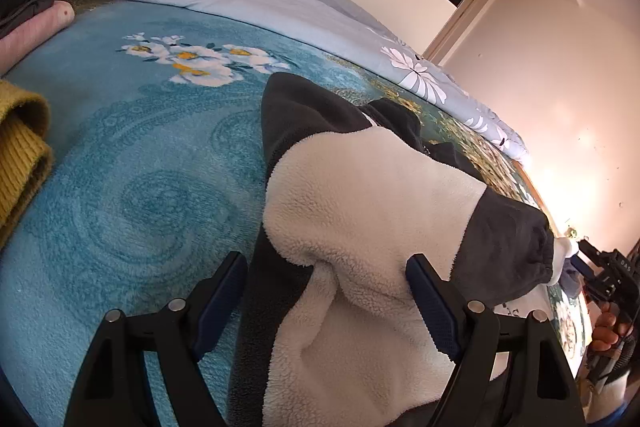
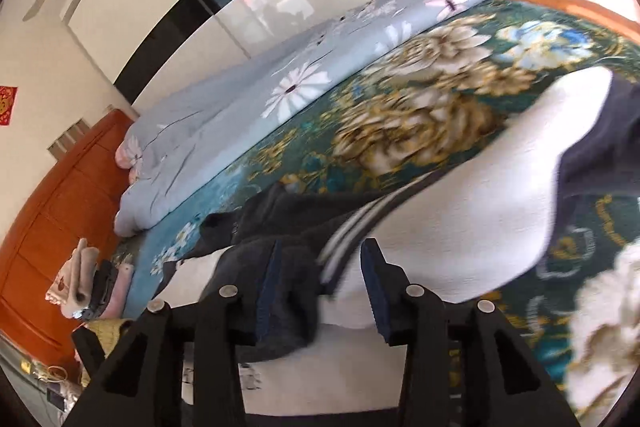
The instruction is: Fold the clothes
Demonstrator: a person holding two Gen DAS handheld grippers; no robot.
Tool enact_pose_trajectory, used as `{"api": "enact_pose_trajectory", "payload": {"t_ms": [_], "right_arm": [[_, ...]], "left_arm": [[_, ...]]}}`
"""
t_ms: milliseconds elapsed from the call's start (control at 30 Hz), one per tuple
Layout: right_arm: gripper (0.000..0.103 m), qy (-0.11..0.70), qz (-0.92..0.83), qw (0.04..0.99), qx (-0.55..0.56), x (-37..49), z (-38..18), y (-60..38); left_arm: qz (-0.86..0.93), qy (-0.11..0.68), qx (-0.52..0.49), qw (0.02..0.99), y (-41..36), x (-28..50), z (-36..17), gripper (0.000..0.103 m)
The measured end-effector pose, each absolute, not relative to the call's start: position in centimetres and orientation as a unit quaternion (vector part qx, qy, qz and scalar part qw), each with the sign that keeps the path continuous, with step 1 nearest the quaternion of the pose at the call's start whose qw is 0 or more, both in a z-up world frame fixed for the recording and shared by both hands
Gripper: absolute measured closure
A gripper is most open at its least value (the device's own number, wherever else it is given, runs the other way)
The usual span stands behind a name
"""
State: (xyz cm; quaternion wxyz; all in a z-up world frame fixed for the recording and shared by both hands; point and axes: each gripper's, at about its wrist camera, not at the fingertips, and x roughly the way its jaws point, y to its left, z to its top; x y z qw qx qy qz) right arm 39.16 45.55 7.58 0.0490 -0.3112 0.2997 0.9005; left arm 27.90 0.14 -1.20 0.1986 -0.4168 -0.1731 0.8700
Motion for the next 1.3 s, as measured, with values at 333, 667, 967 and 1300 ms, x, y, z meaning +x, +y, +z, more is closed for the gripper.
{"api": "enact_pose_trajectory", "payload": {"t_ms": [333, 667, 967, 1300], "right_arm": [[0.051, 0.502, 0.79, 0.272, -0.225, 51.8, 2.3, 64.1], [0.05, 0.541, 0.779, 0.252, -0.192, 48.5, 2.7, 65.1], [0.094, 0.464, 0.782, 0.359, -0.209, 50.4, 5.6, 65.7], [0.094, 0.258, 0.886, 0.328, -0.203, 45.4, 18.3, 55.7]], "left_arm": [[0.875, -0.155, -0.419, 0.189, 0.8, 27.9, -1.2, 0.017], [0.875, -0.156, -0.418, 0.19, 0.9, 27.9, -1.2, 0.017], [0.874, -0.161, -0.415, 0.193, 0.7, 28.0, -1.3, 0.017], [0.87, -0.182, -0.415, 0.195, 0.2, 28.5, -0.3, 0.017]]}}
